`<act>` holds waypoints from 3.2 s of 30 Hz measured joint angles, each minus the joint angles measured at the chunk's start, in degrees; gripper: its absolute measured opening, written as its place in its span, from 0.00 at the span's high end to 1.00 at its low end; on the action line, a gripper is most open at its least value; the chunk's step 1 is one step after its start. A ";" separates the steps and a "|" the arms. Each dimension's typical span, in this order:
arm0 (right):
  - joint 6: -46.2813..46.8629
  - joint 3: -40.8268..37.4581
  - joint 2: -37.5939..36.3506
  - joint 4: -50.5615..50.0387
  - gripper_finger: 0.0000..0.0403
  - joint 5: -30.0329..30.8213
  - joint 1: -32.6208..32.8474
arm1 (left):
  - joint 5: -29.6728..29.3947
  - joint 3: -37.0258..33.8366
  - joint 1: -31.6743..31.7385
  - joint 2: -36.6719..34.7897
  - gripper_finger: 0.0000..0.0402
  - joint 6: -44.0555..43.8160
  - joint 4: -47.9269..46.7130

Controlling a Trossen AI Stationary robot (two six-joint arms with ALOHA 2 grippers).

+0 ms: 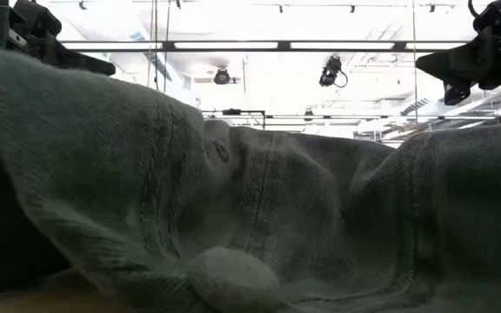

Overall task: Pick & Place hat
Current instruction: Put the top right black cap into the right transparent bin

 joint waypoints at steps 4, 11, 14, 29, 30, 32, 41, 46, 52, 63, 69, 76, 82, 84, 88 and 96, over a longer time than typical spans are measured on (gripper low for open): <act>1.27 -0.01 0.00 0.16 0.95 -0.01 0.00 | -0.01 0.00 0.02 -0.01 0.93 -0.01 0.02; 2.02 0.00 0.00 0.19 0.95 0.00 -0.01 | 0.02 0.00 0.01 -0.02 0.94 -3.20 -0.25; 3.08 0.00 0.00 0.20 0.95 0.01 0.00 | 0.02 0.00 0.02 0.00 0.94 -2.78 -0.28; -0.50 4.59 6.58 7.49 0.95 1.95 -0.02 | -1.92 8.38 0.02 6.08 0.78 0.37 1.63; -1.05 6.01 8.33 7.40 0.95 1.97 -0.02 | -2.51 9.41 0.00 7.49 0.75 0.41 1.66; -2.55 9.69 12.56 7.37 0.95 1.96 -0.02 | -4.51 11.26 0.00 10.60 0.70 -0.32 1.66; -7.75 31.52 39.30 -11.12 0.93 4.46 -3.33 | -9.11 18.99 0.00 21.42 0.63 -0.30 1.74; -10.91 41.20 54.43 -20.05 0.81 4.35 -6.41 | -9.09 21.11 0.02 24.30 0.65 0.03 1.87; -16.93 48.03 70.15 -23.95 0.60 4.33 -10.49 | -9.09 21.16 0.02 25.84 0.66 0.00 1.72; -24.94 58.81 91.49 -27.25 0.47 -5.96 -20.53 | -9.01 21.18 0.02 29.59 0.66 -1.82 1.64; -25.59 60.78 98.93 -27.82 0.49 -10.36 -24.69 | -9.01 21.20 0.00 31.92 0.66 -1.92 1.61; -25.61 60.83 103.98 -23.43 0.52 -8.17 -27.06 | -9.03 21.22 0.01 34.33 0.66 -1.95 1.61; -20.94 60.92 105.31 -21.96 0.71 -8.57 -26.85 | -9.04 21.22 0.02 36.56 0.66 -1.97 1.25; -17.81 60.92 105.19 -22.02 0.84 -8.59 -26.58 | -9.05 21.22 0.00 37.21 0.66 -1.97 1.13; -9.64 61.57 102.89 -24.84 0.96 -8.61 -25.38 | -9.05 21.24 0.00 38.27 0.66 -2.05 1.20; -1.32 72.67 92.33 -41.20 0.98 0.54 -20.59 | -9.03 21.24 0.00 39.02 0.66 -4.66 1.28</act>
